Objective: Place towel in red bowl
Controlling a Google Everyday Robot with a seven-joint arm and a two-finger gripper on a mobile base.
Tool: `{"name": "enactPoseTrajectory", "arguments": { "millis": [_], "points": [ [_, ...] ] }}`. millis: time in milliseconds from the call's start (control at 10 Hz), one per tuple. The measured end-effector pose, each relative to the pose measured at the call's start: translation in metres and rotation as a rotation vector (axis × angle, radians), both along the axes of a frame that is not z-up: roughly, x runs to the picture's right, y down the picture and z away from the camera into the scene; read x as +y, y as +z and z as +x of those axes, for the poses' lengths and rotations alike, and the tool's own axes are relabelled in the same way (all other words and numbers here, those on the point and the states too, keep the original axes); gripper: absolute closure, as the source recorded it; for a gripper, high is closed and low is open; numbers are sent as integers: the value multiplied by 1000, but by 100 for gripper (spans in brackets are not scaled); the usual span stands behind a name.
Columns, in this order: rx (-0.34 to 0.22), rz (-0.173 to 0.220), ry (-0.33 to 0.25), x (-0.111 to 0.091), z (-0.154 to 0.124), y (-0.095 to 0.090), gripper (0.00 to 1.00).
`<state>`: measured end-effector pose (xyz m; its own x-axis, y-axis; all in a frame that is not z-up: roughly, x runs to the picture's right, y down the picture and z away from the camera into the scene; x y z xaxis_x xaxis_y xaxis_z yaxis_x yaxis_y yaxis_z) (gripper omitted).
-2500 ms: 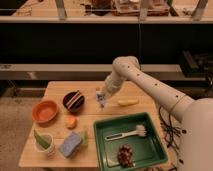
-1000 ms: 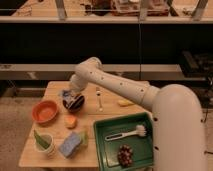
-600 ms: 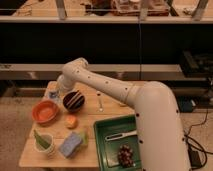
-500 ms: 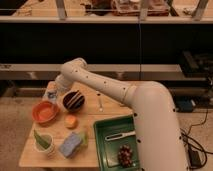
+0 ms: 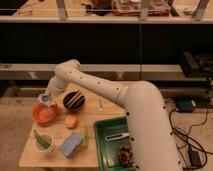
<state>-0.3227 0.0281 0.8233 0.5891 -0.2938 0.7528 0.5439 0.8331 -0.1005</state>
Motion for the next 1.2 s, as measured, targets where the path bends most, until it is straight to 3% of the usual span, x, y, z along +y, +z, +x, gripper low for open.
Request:
{"name": "enactPoseTrajectory", "arguments": {
  "millis": [100,500,1000,1200],
  "points": [
    [1,1,2,2,-2,-1,63],
    [9,-7,0,12,-21,-2,21],
    [36,-45,-5,10,-34,-1,20],
    [20,-77,-26,5,-33,1,20]
  ]
}}
